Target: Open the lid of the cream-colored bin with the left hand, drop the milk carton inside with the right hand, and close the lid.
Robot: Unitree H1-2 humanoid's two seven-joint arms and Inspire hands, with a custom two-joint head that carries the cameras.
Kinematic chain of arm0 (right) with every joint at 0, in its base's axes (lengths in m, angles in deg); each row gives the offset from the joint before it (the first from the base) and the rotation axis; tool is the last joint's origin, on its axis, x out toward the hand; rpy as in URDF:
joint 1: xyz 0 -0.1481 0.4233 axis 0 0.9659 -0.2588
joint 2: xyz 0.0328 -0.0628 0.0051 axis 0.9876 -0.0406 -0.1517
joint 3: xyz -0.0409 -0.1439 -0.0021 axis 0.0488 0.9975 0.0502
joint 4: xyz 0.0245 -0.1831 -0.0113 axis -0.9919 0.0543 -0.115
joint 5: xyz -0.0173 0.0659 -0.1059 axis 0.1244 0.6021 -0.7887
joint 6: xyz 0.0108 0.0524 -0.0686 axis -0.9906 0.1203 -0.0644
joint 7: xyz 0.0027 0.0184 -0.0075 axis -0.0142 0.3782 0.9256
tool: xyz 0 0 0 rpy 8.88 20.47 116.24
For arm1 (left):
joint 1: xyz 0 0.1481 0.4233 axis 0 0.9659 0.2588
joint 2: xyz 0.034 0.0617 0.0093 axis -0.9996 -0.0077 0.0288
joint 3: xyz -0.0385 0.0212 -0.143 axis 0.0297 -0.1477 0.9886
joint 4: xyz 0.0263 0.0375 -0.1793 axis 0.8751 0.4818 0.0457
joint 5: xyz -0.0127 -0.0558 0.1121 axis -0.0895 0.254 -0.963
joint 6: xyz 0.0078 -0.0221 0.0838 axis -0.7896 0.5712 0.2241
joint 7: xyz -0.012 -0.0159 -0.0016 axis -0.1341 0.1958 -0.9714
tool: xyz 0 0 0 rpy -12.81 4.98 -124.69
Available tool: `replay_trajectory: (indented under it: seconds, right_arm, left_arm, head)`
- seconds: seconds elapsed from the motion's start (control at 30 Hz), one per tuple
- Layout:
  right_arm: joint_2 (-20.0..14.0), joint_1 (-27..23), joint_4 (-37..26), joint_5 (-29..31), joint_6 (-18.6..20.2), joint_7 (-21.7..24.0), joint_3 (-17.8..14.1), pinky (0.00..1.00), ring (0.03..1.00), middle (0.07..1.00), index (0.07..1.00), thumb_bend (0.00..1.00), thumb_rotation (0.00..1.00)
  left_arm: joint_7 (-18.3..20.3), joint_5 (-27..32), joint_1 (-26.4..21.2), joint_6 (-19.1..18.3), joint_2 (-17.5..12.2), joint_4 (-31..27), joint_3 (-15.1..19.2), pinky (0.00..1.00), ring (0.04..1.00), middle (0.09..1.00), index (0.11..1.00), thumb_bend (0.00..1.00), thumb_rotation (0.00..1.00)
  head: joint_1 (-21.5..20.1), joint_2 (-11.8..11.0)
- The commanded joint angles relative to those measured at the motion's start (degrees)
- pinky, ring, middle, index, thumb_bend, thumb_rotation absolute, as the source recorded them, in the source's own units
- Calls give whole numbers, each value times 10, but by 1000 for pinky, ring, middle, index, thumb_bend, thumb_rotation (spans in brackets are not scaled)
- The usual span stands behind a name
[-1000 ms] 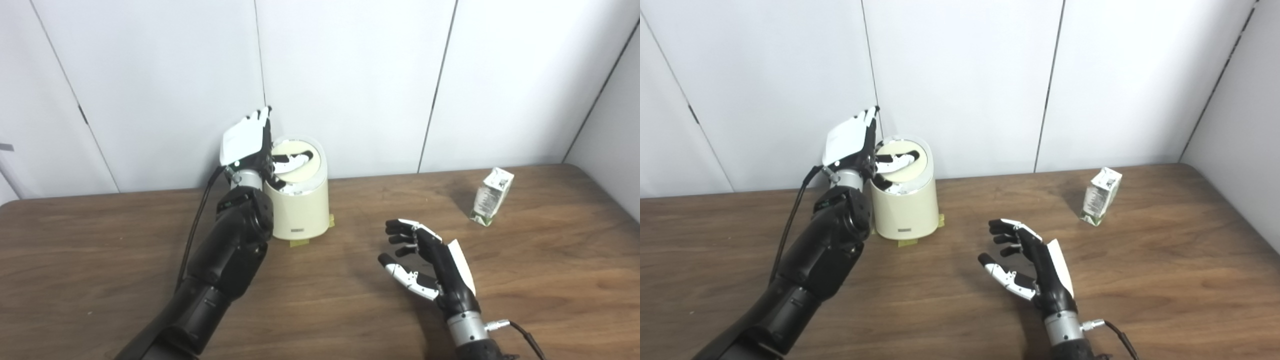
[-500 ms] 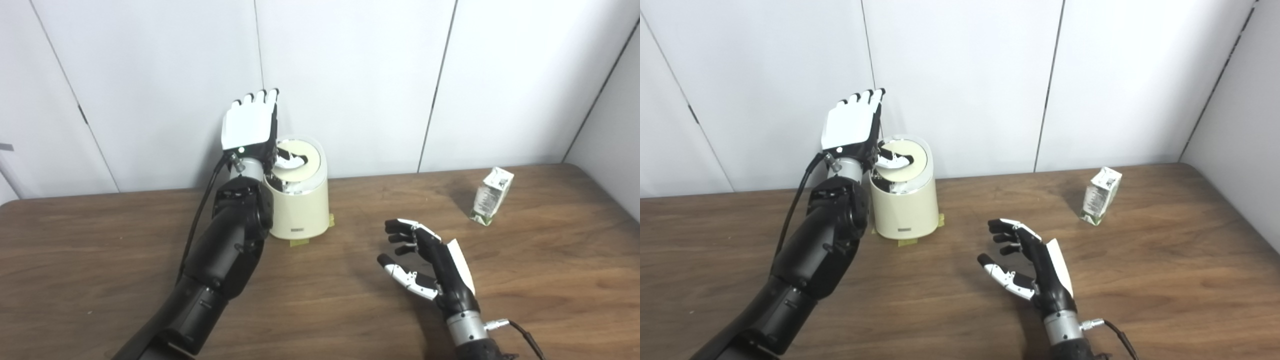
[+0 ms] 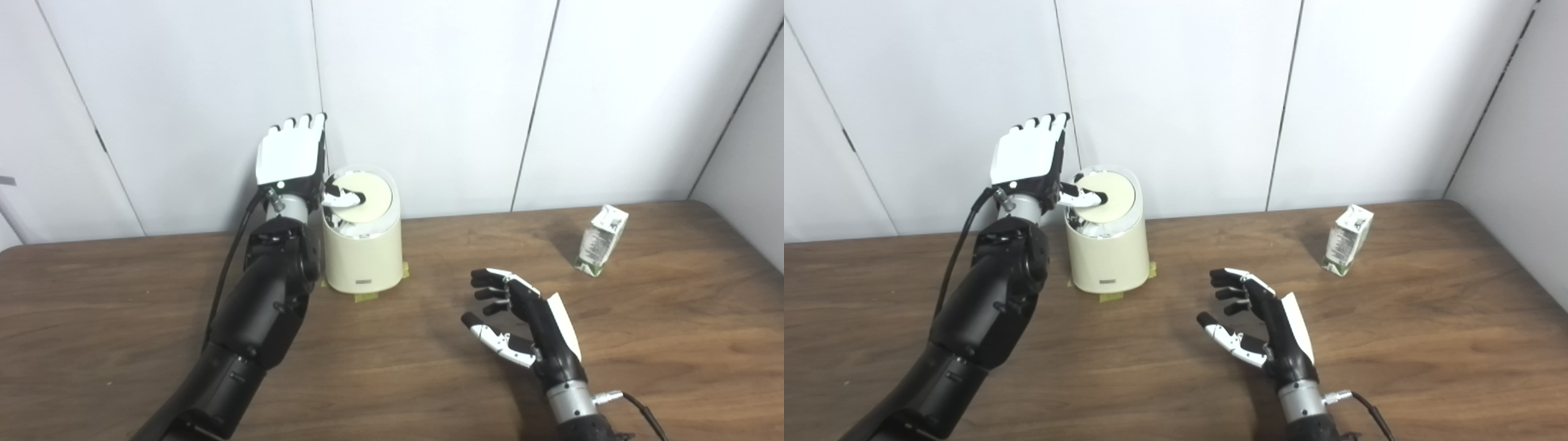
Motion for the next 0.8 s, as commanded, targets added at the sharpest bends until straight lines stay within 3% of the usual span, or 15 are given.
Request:
replay_trajectory:
  seconds: [0.0,0.37,0.63,0.77]
  right_arm:
    - [-2,-5,9,-7,-18,-5,1,572,688,720,710,246,254]
    - [0,-5,5,-12,-12,-7,1,586,694,723,710,242,243]
    - [1,-3,2,-3,-6,-1,0,598,704,733,717,249,291]
    - [1,-3,3,-8,-13,-6,1,598,702,729,712,254,293]
  left_arm:
    - [-7,9,-27,-3,-5,-16,9,1000,1000,1000,1000,635,971]
    - [4,12,-29,-3,-6,-23,10,1000,1000,1000,1000,679,991]
    - [-3,13,-22,0,-17,-13,-16,1000,1000,1000,1000,971,560]
    - [-5,-2,-17,-3,-18,-4,-26,1000,1000,1000,1000,1000,407]
  head:
    - [0,0]
    - [1,0]
    - [-2,2]
    - [-4,4]
